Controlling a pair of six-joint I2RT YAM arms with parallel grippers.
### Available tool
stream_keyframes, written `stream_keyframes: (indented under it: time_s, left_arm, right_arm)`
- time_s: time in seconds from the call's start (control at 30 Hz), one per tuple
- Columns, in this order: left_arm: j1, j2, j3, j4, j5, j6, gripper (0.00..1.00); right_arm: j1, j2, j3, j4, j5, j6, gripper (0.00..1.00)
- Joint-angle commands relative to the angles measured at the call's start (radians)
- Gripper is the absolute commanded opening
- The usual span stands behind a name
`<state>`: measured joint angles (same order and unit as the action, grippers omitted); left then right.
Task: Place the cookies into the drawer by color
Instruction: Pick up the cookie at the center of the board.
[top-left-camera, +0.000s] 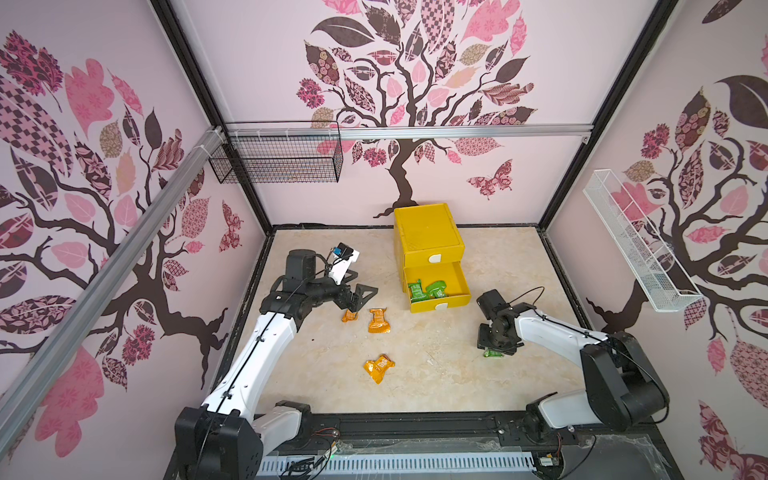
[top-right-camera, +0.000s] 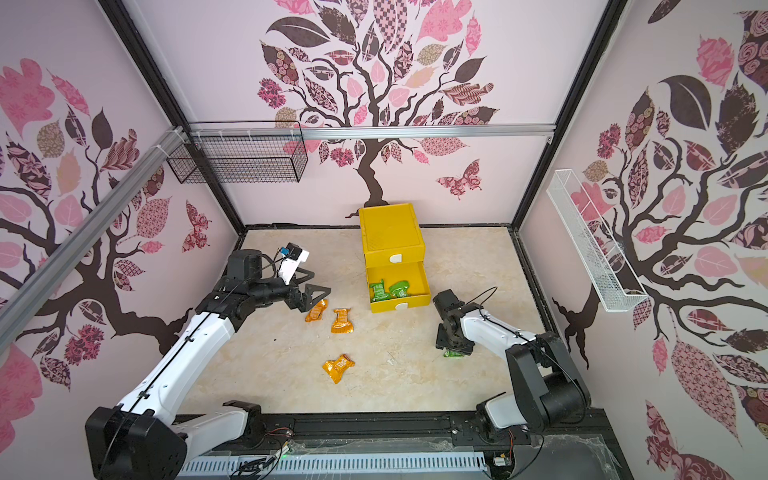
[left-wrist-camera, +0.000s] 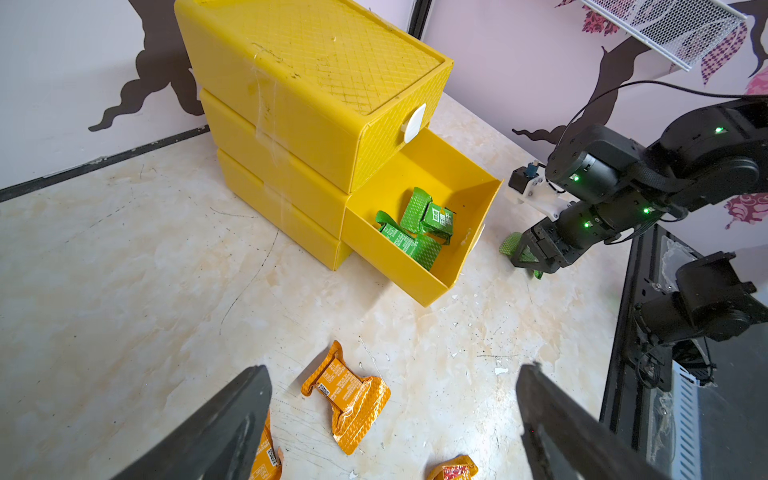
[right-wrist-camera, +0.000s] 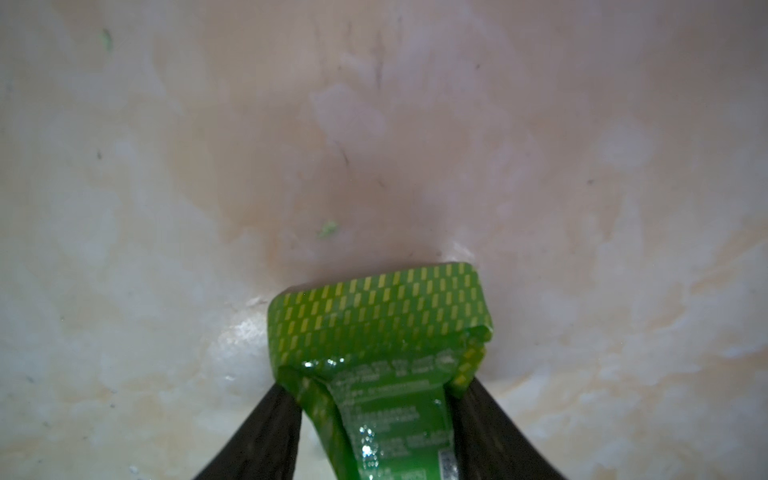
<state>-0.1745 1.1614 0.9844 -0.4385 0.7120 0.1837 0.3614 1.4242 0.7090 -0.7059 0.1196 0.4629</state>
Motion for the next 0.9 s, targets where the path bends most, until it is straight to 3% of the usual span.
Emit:
stream_keyframes:
  time_s: [0.0, 0.3, 0.87]
  left_arm:
    - [0.002, 0.004, -0.014, 0.023, 0.001, 0.001, 0.97]
    - [0.0, -0.002, -0.004, 0.012, 0.01, -0.003, 0.97]
    - [-0.001, -0.008, -0.001, 0.002, 0.013, 0.0, 0.97]
  right_arm:
    - [-0.004, 0.018, 0.004, 0.002, -0.022, 0.006, 0.51]
    - [-0.004, -0.008, 0.004, -0.006, -0.034, 0.01, 0.3]
    - [-0.005, -0.096, 0.193, -0.162, 0.028, -0.075, 0.3]
